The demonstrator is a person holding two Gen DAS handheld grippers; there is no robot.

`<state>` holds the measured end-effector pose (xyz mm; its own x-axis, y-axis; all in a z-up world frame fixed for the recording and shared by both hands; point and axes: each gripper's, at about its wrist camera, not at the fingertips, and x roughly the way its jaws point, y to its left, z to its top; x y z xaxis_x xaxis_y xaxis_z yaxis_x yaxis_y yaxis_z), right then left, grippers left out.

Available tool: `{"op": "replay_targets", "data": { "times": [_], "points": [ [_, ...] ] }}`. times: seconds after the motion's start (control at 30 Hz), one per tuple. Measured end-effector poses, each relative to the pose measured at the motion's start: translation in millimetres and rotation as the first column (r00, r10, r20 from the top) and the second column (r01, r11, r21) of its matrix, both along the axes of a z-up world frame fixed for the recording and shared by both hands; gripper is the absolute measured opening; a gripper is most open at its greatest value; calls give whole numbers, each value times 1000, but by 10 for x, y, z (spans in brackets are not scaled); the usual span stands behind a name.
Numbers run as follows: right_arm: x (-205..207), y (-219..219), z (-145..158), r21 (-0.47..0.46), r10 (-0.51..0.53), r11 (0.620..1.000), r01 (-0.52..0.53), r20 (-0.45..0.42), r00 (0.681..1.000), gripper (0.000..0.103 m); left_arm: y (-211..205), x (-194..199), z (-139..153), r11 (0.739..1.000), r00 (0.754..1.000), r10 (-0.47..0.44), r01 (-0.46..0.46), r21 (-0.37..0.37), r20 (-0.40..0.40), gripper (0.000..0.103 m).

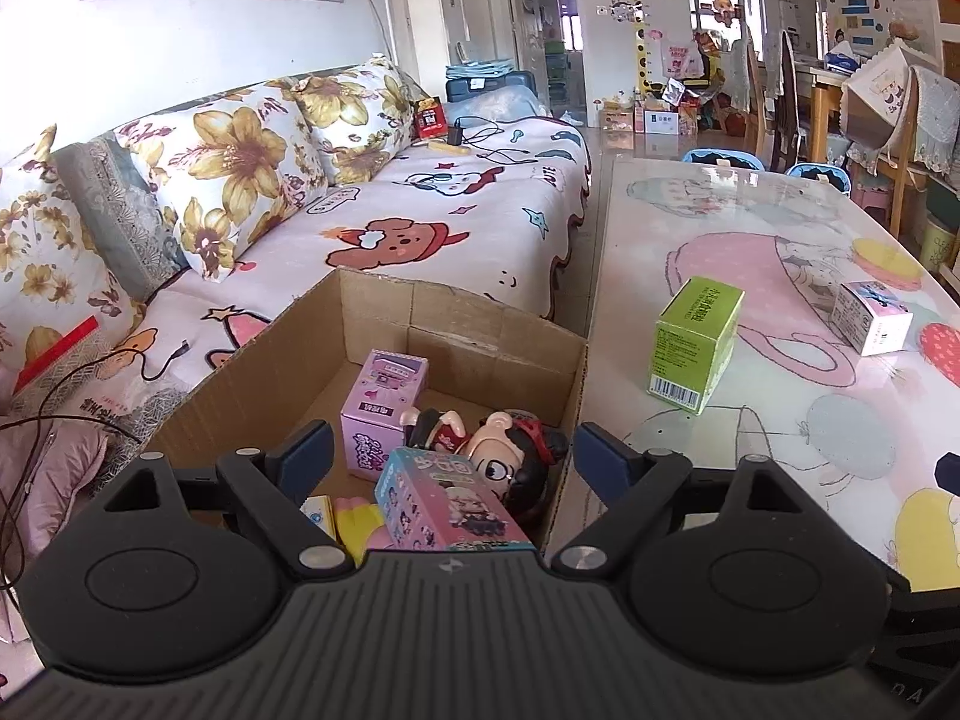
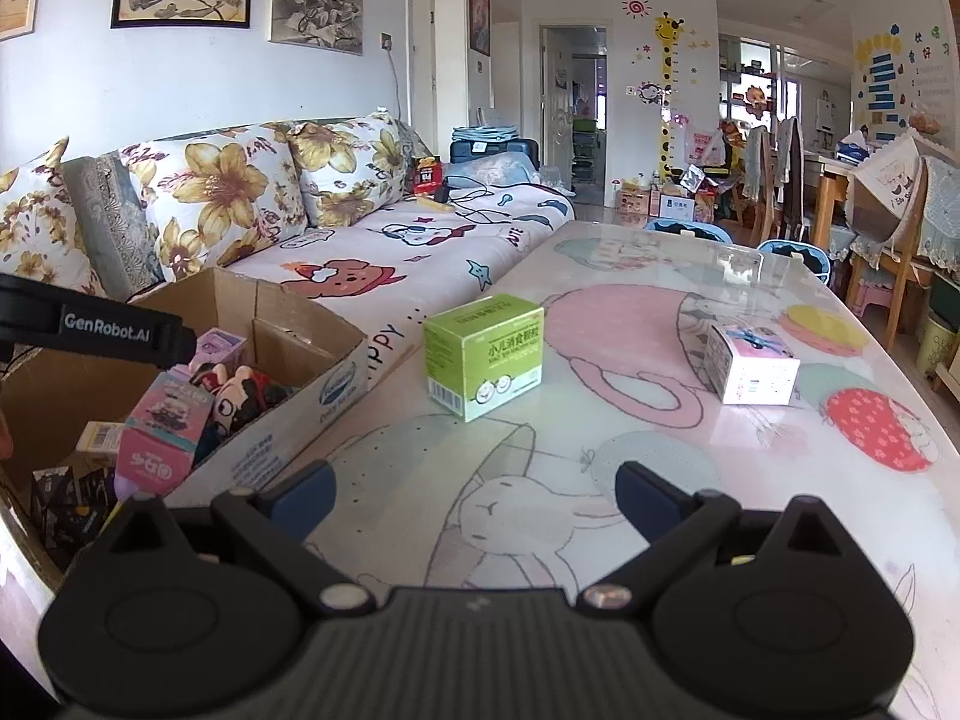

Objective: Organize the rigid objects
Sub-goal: 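Move the left gripper to the green box while the right gripper approaches the pink-and-white box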

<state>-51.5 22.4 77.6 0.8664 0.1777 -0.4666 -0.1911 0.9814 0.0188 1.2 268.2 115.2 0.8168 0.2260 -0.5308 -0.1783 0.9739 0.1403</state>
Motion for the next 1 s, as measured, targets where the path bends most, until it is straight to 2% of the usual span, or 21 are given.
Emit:
{"op": "replay_targets", "data": {
  "times": [0.33,0.67,0.83,1.0],
  "points": [
    [42,-274,-46,9,-65,998,65,2,998,99,-69,28,-50,998,999,-52,52,28,1,103],
    [177,-547,-149,-16,-138,990,138,-10,990,99,-107,122,-90,993,993,-118,118,4,-9,103],
    [297,-743,-214,2,-194,981,194,-30,980,99,-138,208,-115,991,991,-137,137,-12,-6,103],
    [419,-913,-263,27,-247,968,248,-42,968,99,-264,284,-140,982,982,-189,189,5,13,103]
  ]
}}
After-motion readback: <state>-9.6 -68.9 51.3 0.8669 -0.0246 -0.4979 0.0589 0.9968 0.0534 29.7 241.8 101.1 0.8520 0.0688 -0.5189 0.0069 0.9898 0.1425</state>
